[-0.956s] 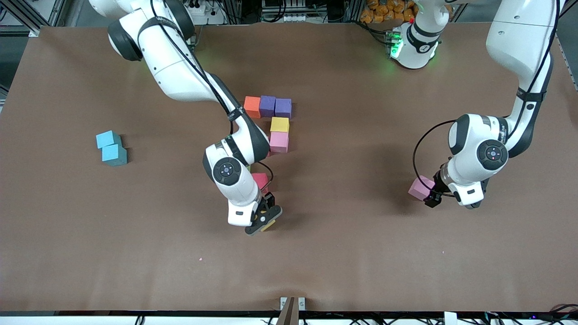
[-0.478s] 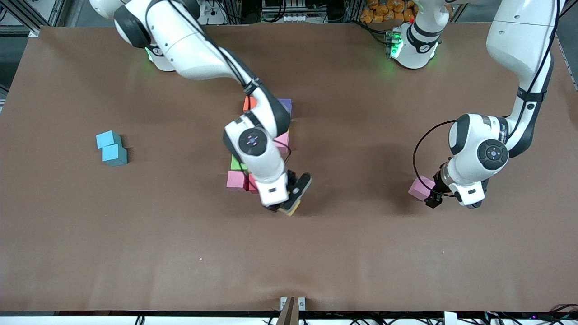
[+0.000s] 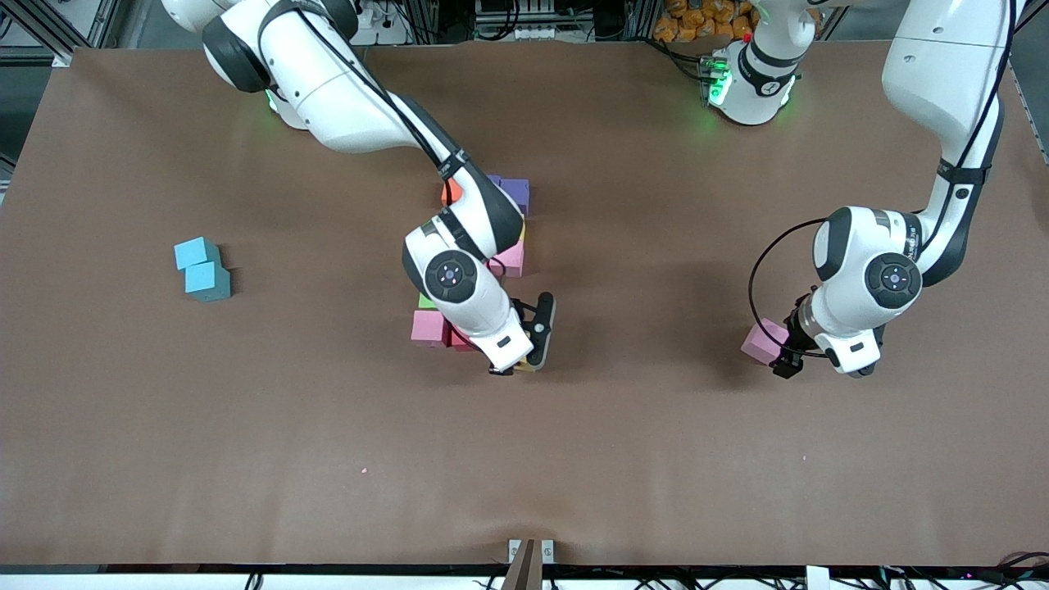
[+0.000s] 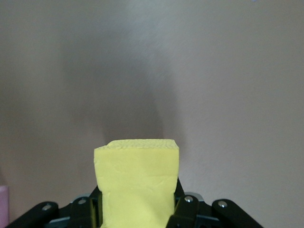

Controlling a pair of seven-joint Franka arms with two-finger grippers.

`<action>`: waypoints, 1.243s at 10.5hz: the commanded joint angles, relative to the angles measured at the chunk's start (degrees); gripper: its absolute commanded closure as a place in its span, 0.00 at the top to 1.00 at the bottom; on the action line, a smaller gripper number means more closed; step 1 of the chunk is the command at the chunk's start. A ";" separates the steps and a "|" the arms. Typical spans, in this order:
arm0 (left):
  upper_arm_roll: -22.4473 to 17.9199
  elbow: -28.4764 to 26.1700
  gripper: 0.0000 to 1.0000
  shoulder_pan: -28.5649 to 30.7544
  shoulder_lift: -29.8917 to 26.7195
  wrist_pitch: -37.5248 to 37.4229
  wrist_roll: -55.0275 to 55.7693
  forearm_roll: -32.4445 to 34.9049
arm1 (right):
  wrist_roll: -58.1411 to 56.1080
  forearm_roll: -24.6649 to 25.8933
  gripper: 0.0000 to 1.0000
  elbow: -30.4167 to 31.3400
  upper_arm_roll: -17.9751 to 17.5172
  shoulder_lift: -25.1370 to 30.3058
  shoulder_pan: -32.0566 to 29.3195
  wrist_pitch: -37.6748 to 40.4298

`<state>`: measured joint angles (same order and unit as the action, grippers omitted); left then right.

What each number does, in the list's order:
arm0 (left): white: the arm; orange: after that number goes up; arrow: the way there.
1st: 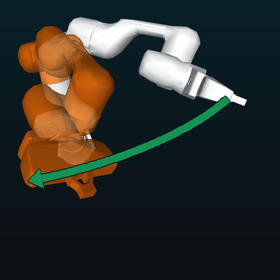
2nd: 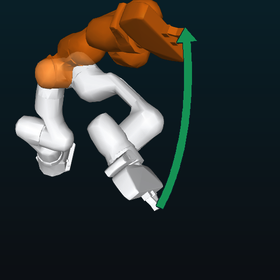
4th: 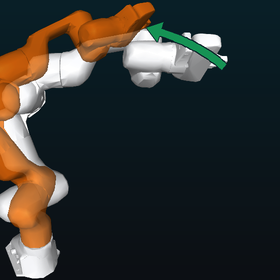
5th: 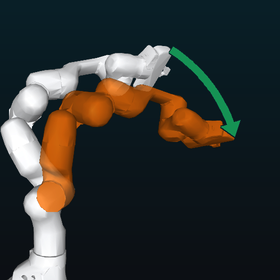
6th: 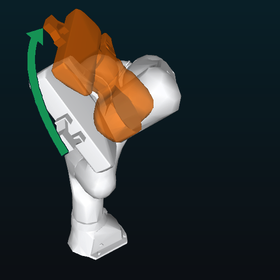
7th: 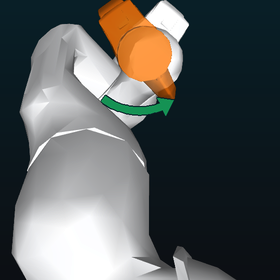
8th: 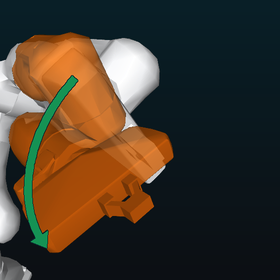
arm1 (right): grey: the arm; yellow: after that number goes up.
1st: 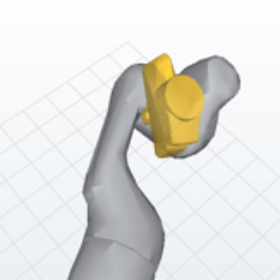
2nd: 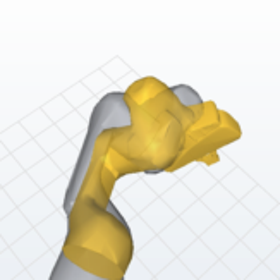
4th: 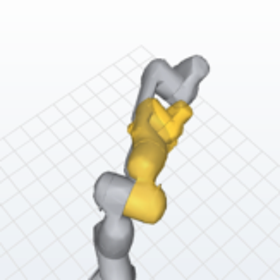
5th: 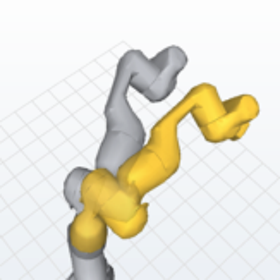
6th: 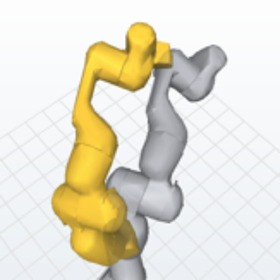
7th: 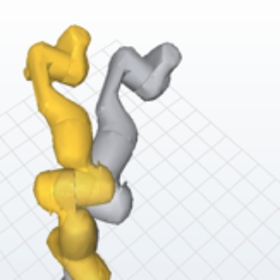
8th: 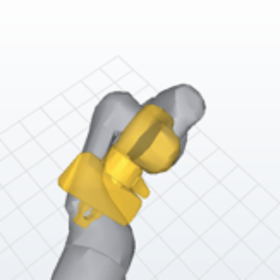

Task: Form number 2 with 11 blocks
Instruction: 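Carry the yellow block with the right gripper onto the shape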

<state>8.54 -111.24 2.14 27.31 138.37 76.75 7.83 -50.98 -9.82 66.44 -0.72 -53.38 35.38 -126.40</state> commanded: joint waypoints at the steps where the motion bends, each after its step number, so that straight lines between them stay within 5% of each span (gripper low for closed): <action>1: 0.42 -0.38 1.00 -0.20 -0.16 -0.20 1.65 1.31 | -6.75 -1.26 0.14 1.23 -2.44 0.91 -3.65 2.03; 8: 0.42 -0.29 1.00 -0.03 0.02 -1.96 1.03 1.22 | -12.21 -0.38 0.13 3.51 -2.27 0.73 -1.11 3.01; 13: 0.42 -0.29 1.00 -0.03 0.37 -1.96 1.03 1.22 | -12.47 2.35 0.13 11.42 -2.01 2.31 -1.28 -5.26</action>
<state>8.76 -111.60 1.92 27.88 137.03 76.81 7.83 -62.48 -8.42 73.28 -2.89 -52.57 34.73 -129.98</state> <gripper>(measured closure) 0.000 0.471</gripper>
